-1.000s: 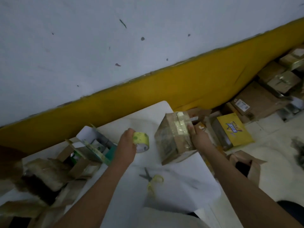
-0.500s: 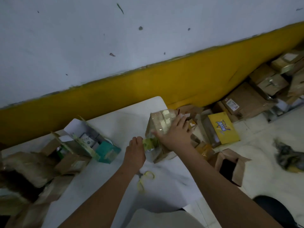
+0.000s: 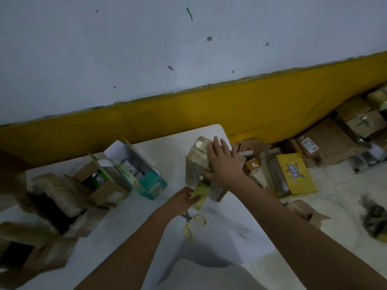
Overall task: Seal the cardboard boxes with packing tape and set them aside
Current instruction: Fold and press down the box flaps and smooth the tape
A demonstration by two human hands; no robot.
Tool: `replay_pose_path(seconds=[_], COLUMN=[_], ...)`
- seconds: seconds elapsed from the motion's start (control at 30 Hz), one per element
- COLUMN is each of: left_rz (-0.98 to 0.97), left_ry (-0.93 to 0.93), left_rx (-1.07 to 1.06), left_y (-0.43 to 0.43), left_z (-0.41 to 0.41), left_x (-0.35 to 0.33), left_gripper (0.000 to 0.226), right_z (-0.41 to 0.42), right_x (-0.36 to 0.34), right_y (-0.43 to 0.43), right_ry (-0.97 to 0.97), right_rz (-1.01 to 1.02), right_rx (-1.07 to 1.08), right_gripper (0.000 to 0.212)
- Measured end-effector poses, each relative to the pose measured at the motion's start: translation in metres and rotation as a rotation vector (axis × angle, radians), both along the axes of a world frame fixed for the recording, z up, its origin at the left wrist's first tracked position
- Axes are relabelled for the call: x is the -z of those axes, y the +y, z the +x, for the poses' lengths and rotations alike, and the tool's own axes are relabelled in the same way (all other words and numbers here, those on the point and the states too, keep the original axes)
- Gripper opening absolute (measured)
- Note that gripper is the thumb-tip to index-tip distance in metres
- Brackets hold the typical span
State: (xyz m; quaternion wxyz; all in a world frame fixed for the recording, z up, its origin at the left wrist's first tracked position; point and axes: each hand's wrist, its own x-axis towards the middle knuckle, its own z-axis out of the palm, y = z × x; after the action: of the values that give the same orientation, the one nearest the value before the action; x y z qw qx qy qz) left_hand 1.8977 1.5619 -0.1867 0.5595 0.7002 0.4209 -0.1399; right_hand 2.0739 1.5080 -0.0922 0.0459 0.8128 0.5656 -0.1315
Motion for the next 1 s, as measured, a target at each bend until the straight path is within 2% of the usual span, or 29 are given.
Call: replay_pose_path(seconds=[0.07, 0.13, 0.17, 0.2, 0.27, 0.3, 0.37, 0.43, 0.5, 0.6, 0.73, 0.87, 0.93, 1.0], left_rz=[0.038, 0.087, 0.106, 0.102, 0.043, 0.019, 0.004, 0.035, 0.035, 0.037, 0.004, -0.118, -0.175, -0.200], left_ry=[-0.012, -0.030, -0.038, -0.040, -0.050, -0.058, -0.061, -0.079, -0.095, -0.101, -0.106, -0.157, -0.165, -0.177], left_rx=[-0.024, 0.008, 0.020, 0.010, -0.023, -0.043, -0.083, -0.111, -0.151, -0.187, -0.221, -0.251, -0.261, -0.249], left_y=[0.002, 0.004, 0.005, 0.007, 0.009, 0.009, 0.008, 0.005, 0.003, 0.000, -0.001, 0.002, 0.005, 0.009], left_z=[0.004, 0.009, 0.012, 0.014, 0.016, 0.017, 0.018, 0.021, 0.022, 0.017, 0.011, 0.004, 0.000, -0.004], left_x=[-0.005, -0.009, -0.012, -0.014, -0.013, -0.010, -0.002, 0.003, 0.009, 0.017, 0.022, 0.018, 0.016, 0.012], left_gripper=[0.041, 0.035, 0.033, 0.034, 0.036, 0.040, 0.047, 0.043, 0.043, 0.051, 0.046, 0.050, 0.045, 0.035], right_z=[-0.016, -0.037, -0.051, -0.064, -0.088, -0.098, -0.114, -0.124, -0.135, -0.146, -0.154, -0.143, -0.134, -0.127], right_x=[0.003, 0.016, 0.025, 0.037, 0.074, 0.096, 0.131, 0.155, 0.170, 0.192, 0.205, 0.184, 0.161, 0.127], right_y=[-0.016, -0.050, -0.069, -0.087, -0.106, -0.110, -0.108, -0.102, -0.096, -0.086, -0.089, -0.110, -0.136, -0.166], right_ry=[-0.062, -0.041, -0.002, 0.038, 0.211, 0.233, 0.277, 0.334, 0.329, 0.259, 0.243, 0.301, 0.350, 0.386], right_rz=[0.282, 0.678, 0.722, 0.656, 0.311, 0.143, -0.080, -0.104, -0.056, -0.057, -0.118, -0.183, -0.189, -0.103], right_rx=[-0.038, -0.111, -0.127, -0.117, -0.026, -0.004, 0.104, 0.229, 0.262, 0.336, 0.379, 0.368, 0.343, 0.339], right_gripper=[0.074, 0.029, 0.011, 0.007, 0.027, 0.034, 0.030, 0.038, 0.045, 0.040, 0.037, 0.044, 0.048, 0.046])
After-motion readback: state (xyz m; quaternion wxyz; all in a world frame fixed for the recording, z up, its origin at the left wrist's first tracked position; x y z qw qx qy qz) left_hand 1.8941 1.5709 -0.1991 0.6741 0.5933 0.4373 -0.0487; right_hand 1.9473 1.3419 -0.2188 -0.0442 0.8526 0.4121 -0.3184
